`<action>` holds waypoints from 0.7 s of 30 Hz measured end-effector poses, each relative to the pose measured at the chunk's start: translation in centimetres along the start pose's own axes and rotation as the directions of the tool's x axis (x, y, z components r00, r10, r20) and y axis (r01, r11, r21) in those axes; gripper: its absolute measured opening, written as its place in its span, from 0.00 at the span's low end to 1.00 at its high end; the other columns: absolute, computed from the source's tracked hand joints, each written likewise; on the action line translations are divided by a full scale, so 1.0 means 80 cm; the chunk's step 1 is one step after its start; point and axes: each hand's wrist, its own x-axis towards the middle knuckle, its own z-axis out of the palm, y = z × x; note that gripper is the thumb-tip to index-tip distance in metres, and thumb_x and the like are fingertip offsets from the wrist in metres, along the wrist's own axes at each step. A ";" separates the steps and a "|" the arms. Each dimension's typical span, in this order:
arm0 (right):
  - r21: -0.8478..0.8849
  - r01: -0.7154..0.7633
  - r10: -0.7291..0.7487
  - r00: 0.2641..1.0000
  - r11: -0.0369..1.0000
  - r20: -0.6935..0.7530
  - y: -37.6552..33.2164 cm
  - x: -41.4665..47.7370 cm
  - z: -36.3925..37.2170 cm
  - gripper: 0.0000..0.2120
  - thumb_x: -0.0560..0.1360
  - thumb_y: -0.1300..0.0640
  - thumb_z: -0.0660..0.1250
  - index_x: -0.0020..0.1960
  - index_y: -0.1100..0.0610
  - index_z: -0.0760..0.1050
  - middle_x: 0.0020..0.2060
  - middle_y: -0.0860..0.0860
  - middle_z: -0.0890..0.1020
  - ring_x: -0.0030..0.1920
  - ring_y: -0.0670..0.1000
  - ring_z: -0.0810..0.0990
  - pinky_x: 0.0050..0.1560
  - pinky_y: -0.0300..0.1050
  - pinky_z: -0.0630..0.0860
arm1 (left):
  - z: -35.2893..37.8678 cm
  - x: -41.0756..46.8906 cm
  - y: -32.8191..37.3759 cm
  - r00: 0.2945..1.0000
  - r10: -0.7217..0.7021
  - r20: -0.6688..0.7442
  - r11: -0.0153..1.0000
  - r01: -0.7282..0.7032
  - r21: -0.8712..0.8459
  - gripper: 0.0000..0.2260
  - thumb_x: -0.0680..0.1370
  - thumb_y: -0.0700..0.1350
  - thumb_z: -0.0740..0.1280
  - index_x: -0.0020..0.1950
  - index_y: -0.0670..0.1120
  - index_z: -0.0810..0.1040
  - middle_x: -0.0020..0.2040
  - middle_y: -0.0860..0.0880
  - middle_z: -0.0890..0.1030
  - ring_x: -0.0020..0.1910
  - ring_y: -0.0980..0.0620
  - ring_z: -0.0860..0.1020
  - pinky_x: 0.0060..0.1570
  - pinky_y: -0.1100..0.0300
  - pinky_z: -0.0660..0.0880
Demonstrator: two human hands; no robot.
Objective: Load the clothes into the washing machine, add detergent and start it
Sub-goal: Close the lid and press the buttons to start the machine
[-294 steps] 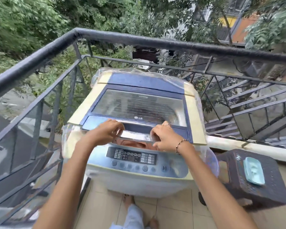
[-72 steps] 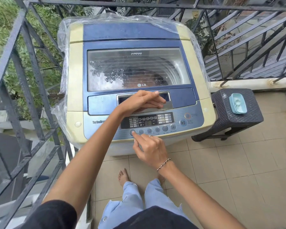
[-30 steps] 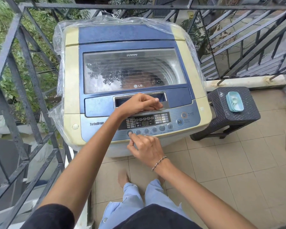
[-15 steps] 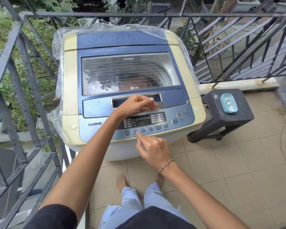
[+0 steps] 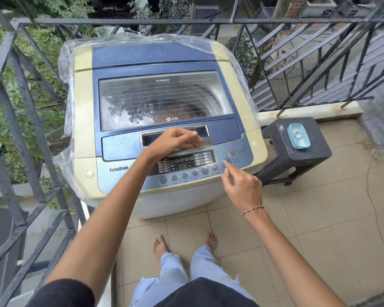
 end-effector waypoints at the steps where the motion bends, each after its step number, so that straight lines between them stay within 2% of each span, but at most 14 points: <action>1: 0.001 -0.005 0.005 1.000 1.000 -0.001 0.003 0.001 0.001 0.14 0.73 0.56 0.60 0.52 0.55 0.82 0.27 0.54 0.82 0.25 0.56 0.79 0.24 0.43 0.74 | 0.000 0.000 0.000 1.000 0.000 0.001 1.000 0.000 -0.003 0.15 0.82 0.45 0.60 0.56 0.35 0.80 0.53 0.42 0.84 0.55 0.49 0.82 0.55 0.64 0.77; 10: 0.007 -0.018 0.018 1.000 1.000 0.020 0.012 0.007 0.005 0.14 0.73 0.55 0.60 0.52 0.55 0.82 0.26 0.54 0.81 0.24 0.57 0.79 0.23 0.44 0.74 | -0.001 0.003 -0.001 1.000 -0.001 0.001 0.999 0.001 0.044 0.13 0.81 0.45 0.62 0.55 0.38 0.82 0.53 0.44 0.84 0.54 0.49 0.82 0.57 0.60 0.77; 16: 0.027 -0.001 0.000 1.000 1.000 0.028 0.015 0.006 0.009 0.15 0.73 0.55 0.59 0.52 0.56 0.82 0.27 0.53 0.82 0.25 0.56 0.79 0.25 0.42 0.73 | 0.000 0.004 -0.002 1.000 -0.011 -0.002 1.000 0.011 0.018 0.13 0.81 0.45 0.62 0.54 0.38 0.82 0.51 0.46 0.85 0.53 0.51 0.82 0.56 0.62 0.77; 21: 0.062 -0.046 0.044 0.998 0.997 0.038 0.016 0.009 0.014 0.15 0.73 0.55 0.59 0.51 0.55 0.82 0.25 0.53 0.80 0.25 0.57 0.78 0.25 0.43 0.72 | 0.001 0.005 -0.003 1.000 -0.005 -0.009 1.000 0.005 -0.009 0.13 0.81 0.43 0.62 0.54 0.37 0.81 0.50 0.46 0.84 0.52 0.52 0.82 0.52 0.65 0.77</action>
